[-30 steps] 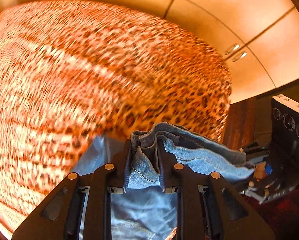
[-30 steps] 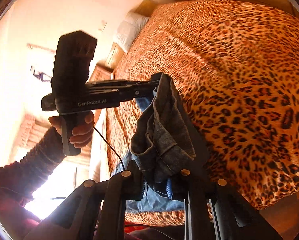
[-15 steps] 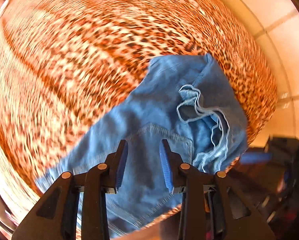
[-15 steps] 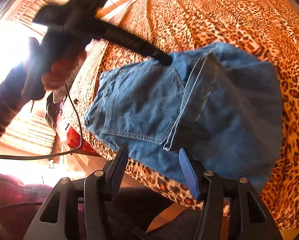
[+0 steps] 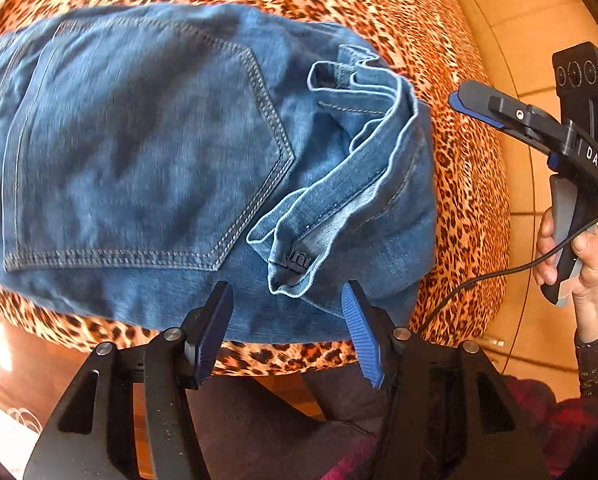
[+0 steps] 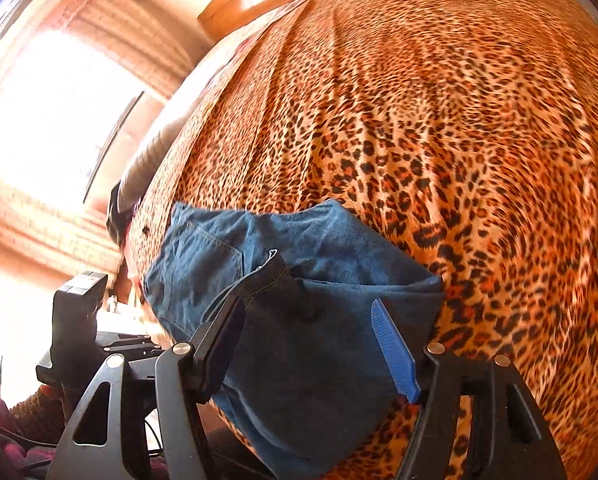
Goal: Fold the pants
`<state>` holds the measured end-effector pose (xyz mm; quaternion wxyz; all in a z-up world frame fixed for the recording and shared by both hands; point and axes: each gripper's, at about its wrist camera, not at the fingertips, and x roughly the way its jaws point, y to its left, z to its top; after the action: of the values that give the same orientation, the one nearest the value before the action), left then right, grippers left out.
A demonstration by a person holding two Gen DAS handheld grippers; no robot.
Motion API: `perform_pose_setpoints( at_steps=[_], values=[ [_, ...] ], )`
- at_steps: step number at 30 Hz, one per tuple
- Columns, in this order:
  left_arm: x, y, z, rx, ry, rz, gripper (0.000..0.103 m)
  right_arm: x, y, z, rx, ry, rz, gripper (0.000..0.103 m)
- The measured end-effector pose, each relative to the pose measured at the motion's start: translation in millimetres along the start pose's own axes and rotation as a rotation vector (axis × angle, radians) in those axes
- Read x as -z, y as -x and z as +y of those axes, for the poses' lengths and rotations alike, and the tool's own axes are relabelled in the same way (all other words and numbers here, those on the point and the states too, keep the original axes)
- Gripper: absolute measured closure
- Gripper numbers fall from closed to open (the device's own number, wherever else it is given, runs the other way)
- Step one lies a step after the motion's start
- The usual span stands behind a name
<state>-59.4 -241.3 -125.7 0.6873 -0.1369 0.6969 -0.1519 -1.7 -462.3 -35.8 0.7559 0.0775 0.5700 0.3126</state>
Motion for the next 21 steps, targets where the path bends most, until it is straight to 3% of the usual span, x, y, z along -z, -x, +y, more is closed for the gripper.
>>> perform_pose_setpoints(
  at_steps=[3, 6, 8, 10, 11, 12, 13, 15, 16, 18, 21],
  values=[
    [2, -8, -1, 0.009, 0.129, -0.044, 0.048, -5, -23, 16, 0.035, 0.190, 0.103, 0.035],
    [-1, -14, -5, 0.019, 0.214, -0.100, 0.047, -10, -46, 33, 0.027, 0.343, 0.159, 0.035],
    [1, -20, -1, 0.044, 0.283, -0.121, 0.047, -12, -64, 45, 0.071, 0.452, 0.197, 0.035],
    [4, -25, -3, 0.022, 0.334, -0.148, 0.052, -14, -83, 57, 0.059, 0.526, 0.260, 0.039],
    [6, -27, -4, -0.014, 0.357, -0.156, 0.074, -16, -93, 64, 0.035, 0.547, 0.294, 0.055],
    [11, -28, -4, -0.062, 0.382, -0.154, 0.087, -16, -97, 74, -0.026, 0.555, 0.330, 0.081],
    [17, -27, -1, -0.092, 0.415, -0.154, 0.088, -16, -95, 84, -0.099, 0.564, 0.337, 0.085],
    [35, -25, 9, -0.098, 0.528, -0.170, 0.089, -22, -83, 97, -0.176, 0.590, 0.287, 0.084],
    [43, -25, 15, -0.083, 0.585, -0.172, 0.089, -28, -82, 95, -0.158, 0.586, 0.277, 0.083],
    [53, -27, 23, -0.053, 0.656, -0.165, 0.089, -36, -88, 82, -0.072, 0.575, 0.316, 0.068],
    [62, -29, 22, 0.036, 0.686, -0.164, 0.088, -31, -96, 61, -0.020, 0.590, 0.420, 0.066]
  ],
)
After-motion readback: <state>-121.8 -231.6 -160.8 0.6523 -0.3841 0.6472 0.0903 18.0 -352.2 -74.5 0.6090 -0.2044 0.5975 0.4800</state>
